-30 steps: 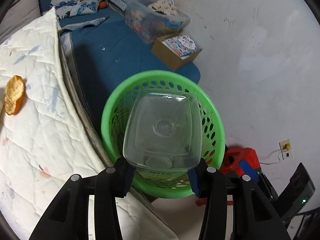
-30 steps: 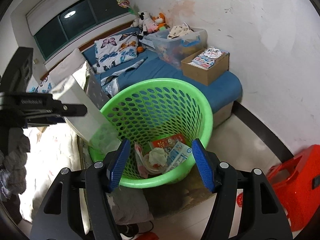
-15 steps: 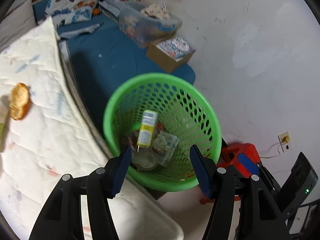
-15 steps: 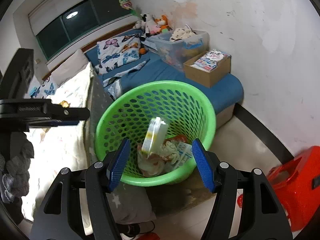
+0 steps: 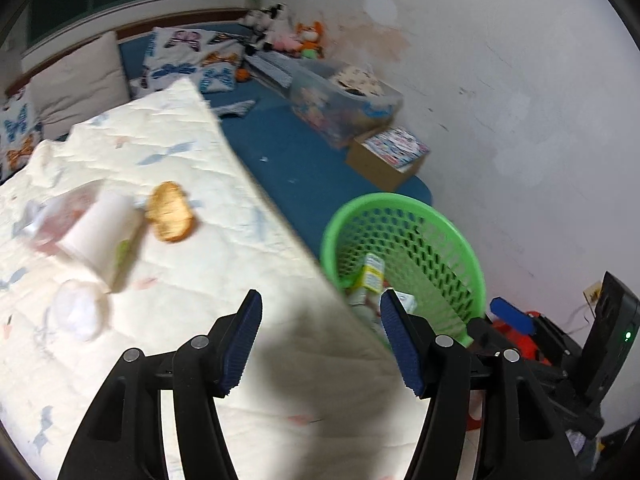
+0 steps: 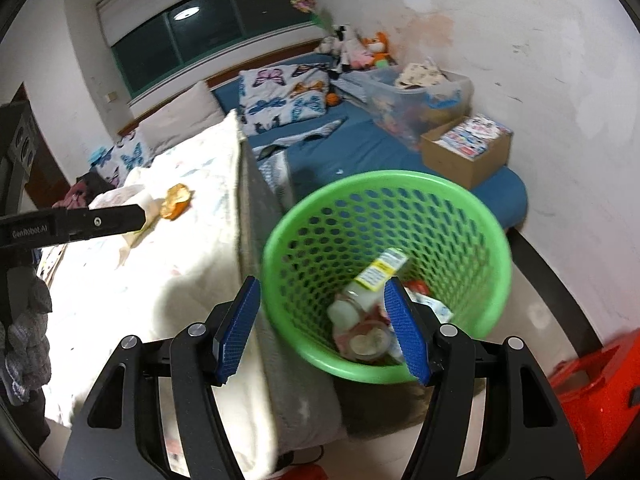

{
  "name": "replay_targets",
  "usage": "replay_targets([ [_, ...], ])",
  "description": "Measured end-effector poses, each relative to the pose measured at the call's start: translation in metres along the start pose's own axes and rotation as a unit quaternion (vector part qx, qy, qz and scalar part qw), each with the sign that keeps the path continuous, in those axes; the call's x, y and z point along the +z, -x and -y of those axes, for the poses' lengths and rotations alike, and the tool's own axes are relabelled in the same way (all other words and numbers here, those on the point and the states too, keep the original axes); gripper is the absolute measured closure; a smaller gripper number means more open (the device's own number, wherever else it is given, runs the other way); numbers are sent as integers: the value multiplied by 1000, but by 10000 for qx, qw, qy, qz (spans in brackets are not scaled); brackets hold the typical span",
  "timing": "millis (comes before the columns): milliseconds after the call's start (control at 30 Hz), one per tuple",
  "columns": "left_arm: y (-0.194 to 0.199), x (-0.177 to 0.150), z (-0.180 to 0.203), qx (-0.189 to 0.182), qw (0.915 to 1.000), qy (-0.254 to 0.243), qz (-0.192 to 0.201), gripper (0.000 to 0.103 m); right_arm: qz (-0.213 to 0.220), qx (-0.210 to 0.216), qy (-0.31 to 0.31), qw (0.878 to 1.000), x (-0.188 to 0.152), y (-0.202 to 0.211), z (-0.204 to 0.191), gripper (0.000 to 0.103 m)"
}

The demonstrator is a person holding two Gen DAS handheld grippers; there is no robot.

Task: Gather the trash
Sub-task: 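Move both tools back over the mattress toward the bag and bread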

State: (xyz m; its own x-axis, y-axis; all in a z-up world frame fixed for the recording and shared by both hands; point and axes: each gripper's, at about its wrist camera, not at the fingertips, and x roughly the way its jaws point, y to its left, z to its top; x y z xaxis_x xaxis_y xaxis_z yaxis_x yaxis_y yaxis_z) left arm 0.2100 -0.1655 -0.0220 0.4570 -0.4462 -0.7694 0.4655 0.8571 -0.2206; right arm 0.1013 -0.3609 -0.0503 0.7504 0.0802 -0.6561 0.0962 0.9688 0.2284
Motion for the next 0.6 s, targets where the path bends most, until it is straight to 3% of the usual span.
replay_targets([
  [300, 33, -5, -75, 452, 9967, 613, 267, 38, -124, 402, 440, 9981, 12, -25, -53, 38],
  [600, 58, 2, -150, 1199, 9858, 944, 697, 34, -277, 665, 788, 9943, 21, -48, -95, 38],
])
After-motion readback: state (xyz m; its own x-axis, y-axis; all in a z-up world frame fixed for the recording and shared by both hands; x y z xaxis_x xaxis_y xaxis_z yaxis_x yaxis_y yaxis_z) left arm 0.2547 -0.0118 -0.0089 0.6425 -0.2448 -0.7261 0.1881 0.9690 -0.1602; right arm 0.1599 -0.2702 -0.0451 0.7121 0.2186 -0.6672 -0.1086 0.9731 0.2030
